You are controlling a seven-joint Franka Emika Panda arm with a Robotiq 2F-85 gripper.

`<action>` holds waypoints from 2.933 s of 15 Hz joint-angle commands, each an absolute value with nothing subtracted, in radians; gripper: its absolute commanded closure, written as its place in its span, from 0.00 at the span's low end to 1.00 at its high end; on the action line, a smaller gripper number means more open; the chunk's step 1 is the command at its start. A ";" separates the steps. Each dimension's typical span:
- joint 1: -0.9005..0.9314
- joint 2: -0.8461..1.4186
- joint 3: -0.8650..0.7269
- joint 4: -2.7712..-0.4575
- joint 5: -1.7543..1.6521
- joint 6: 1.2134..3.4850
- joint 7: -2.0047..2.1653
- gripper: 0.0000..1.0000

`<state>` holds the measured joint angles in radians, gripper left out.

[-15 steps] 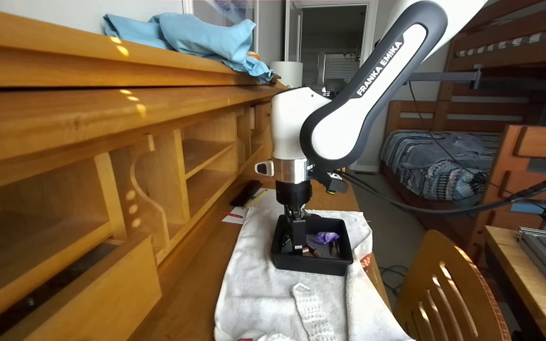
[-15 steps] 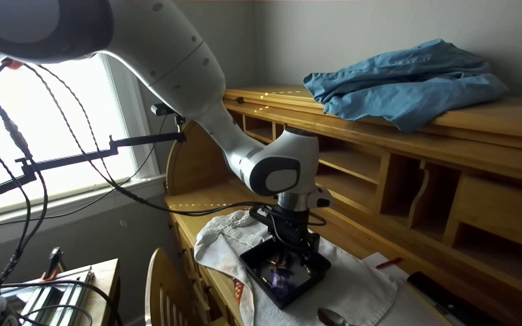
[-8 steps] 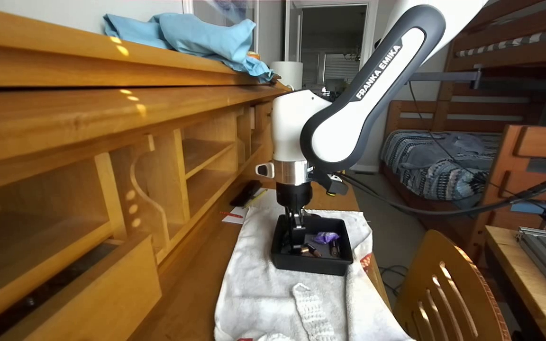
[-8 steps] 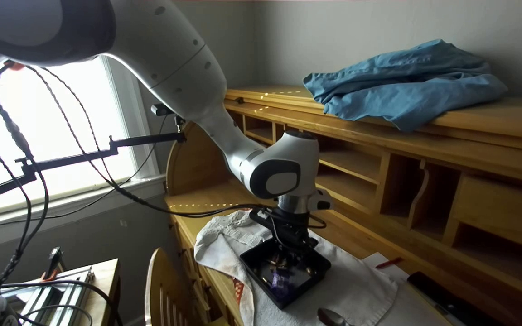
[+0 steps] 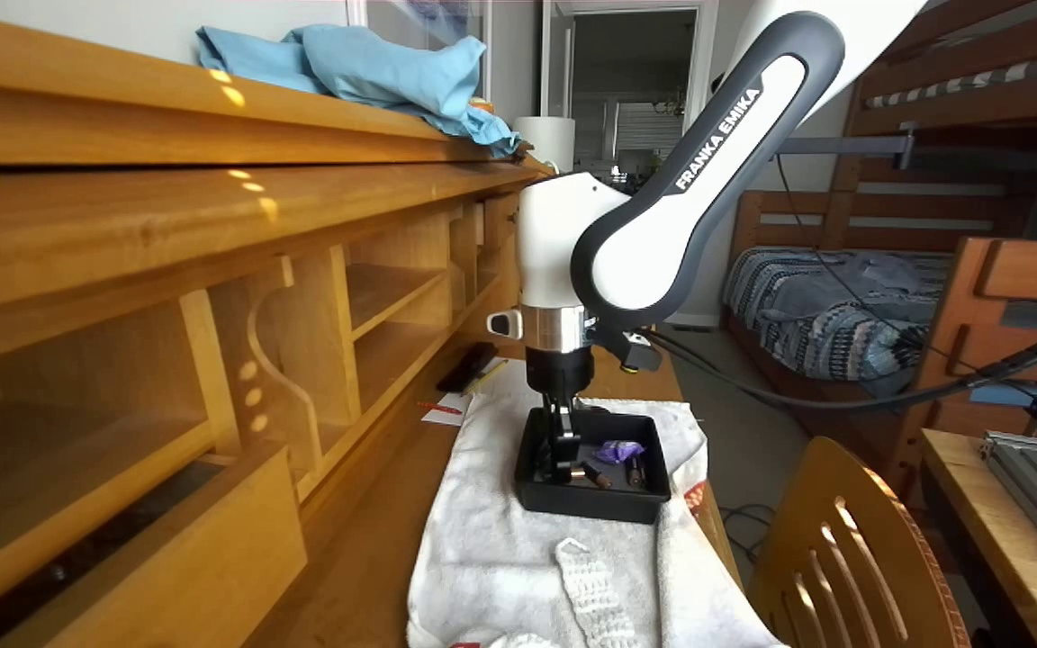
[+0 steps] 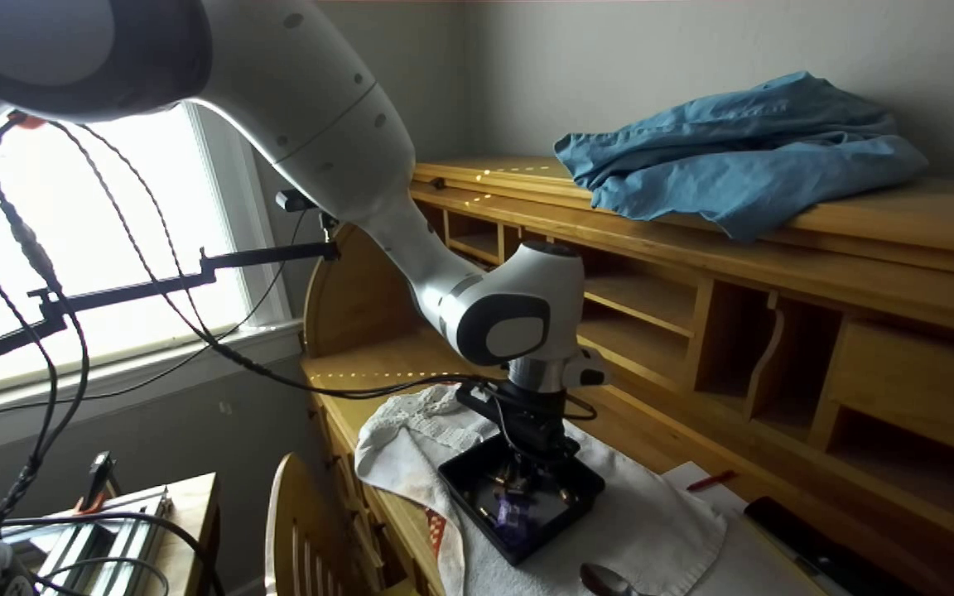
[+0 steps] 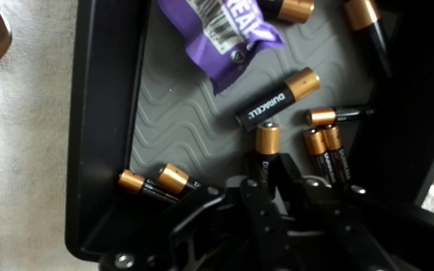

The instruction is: Remove one brown and one purple object from the box

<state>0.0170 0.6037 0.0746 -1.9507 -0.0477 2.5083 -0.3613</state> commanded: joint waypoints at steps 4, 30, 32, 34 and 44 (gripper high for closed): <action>-0.030 0.507 0.090 -2.006 -0.015 2.473 -0.315 0.96; -0.115 0.324 -0.055 -2.146 0.046 2.403 -0.108 0.96; -0.120 0.339 -0.058 -2.146 0.055 2.407 -0.101 0.96; -0.119 0.342 -0.066 -2.161 0.052 2.408 -0.072 0.96; -0.109 0.370 -0.084 -2.242 0.050 2.512 0.025 0.96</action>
